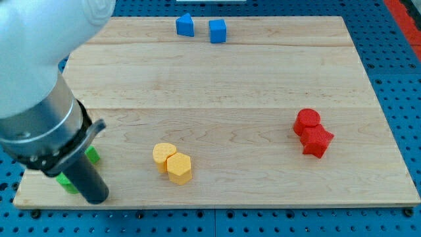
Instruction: Move both the green blocks towards the center left side of the board
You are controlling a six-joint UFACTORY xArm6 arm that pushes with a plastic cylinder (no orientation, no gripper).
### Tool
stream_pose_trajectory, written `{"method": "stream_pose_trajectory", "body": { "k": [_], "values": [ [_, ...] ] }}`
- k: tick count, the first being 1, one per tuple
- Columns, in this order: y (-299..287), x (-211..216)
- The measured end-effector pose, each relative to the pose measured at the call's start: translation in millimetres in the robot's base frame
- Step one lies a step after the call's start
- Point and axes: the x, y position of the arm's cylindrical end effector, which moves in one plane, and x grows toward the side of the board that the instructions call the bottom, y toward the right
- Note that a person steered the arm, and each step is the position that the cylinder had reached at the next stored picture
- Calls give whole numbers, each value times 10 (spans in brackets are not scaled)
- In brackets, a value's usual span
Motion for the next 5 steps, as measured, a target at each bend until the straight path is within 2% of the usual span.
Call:
{"method": "stream_pose_trajectory", "body": {
  "k": [1,2,3,5],
  "values": [
    [-12,182],
    [-352,189],
    [-376,77],
    [-414,-716]
  ]
}}
